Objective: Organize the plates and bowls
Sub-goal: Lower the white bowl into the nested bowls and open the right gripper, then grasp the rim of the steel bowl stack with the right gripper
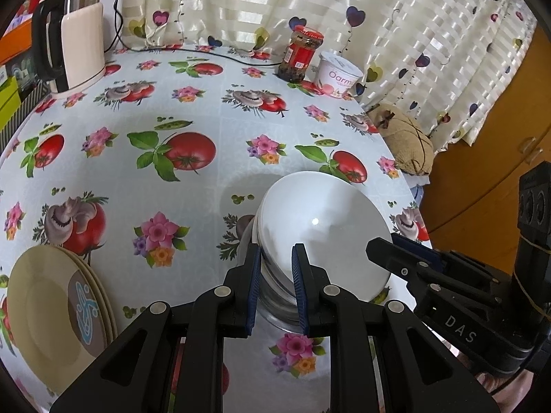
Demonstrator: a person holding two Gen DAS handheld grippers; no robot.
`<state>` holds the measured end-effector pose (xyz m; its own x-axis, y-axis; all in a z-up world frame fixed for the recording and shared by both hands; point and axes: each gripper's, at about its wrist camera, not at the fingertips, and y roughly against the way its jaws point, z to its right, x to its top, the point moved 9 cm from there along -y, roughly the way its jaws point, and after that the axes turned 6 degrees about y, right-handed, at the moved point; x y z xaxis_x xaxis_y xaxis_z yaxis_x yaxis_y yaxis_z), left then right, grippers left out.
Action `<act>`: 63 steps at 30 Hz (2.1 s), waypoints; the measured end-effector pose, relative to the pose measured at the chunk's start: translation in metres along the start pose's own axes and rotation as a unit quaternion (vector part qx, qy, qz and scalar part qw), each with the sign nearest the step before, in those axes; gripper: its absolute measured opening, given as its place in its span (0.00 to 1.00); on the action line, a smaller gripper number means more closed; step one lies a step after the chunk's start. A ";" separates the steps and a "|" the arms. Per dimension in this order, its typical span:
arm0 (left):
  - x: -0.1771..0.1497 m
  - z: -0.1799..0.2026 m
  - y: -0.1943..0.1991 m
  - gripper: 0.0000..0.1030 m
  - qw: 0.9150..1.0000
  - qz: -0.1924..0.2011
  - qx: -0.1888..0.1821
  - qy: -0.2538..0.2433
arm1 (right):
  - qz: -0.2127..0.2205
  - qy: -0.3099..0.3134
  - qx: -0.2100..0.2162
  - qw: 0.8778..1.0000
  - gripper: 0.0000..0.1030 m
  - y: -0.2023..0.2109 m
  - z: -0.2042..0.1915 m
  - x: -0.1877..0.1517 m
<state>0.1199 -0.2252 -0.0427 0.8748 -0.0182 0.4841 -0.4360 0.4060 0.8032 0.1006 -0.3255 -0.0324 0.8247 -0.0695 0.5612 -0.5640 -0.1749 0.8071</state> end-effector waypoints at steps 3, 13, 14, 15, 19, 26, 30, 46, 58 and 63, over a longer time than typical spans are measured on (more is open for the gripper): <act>-0.001 0.001 0.001 0.19 1.000 0.008 0.003 -0.010 | 0.005 0.009 -0.005 1.000 0.22 -0.001 -0.001 0.001; 0.000 0.001 -0.002 0.19 0.999 0.021 0.006 -0.024 | 0.013 0.021 -0.011 1.000 0.18 0.001 -0.001 0.001; 0.000 0.001 -0.002 0.19 1.000 0.020 0.006 -0.023 | 0.013 0.020 -0.011 1.000 0.18 0.002 0.000 0.001; 0.000 0.001 -0.002 0.19 1.000 0.020 0.006 -0.023 | 0.013 0.020 -0.010 1.000 0.18 0.002 -0.001 0.001; 0.000 0.001 -0.002 0.19 1.000 0.018 0.004 -0.022 | 0.010 0.016 -0.006 1.000 0.18 0.002 -0.001 0.001; 0.003 0.003 0.005 0.19 0.999 0.033 0.002 -0.023 | 0.012 0.006 0.004 1.000 0.19 0.007 0.002 0.002; 0.007 0.001 0.012 0.19 0.999 0.043 -0.001 -0.024 | 0.018 0.000 0.009 1.000 0.21 0.011 0.006 0.002; 0.019 -0.024 0.027 0.19 0.998 0.067 0.005 0.001 | 0.040 -0.036 0.012 0.998 0.28 0.028 0.038 0.003; 0.015 -0.038 0.021 0.19 0.998 0.056 0.003 0.013 | 0.028 -0.063 0.024 0.997 0.28 0.021 0.053 -0.008; 0.012 -0.042 0.017 0.19 0.998 0.052 0.002 0.017 | 0.018 -0.070 0.029 0.997 0.28 0.016 0.056 -0.014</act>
<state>0.1321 -0.1797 -0.0376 0.8311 0.0544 0.5535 -0.5260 0.4004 0.7504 0.0822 -0.3827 -0.0378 0.8038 -0.2123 0.5558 -0.5937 -0.2263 0.7722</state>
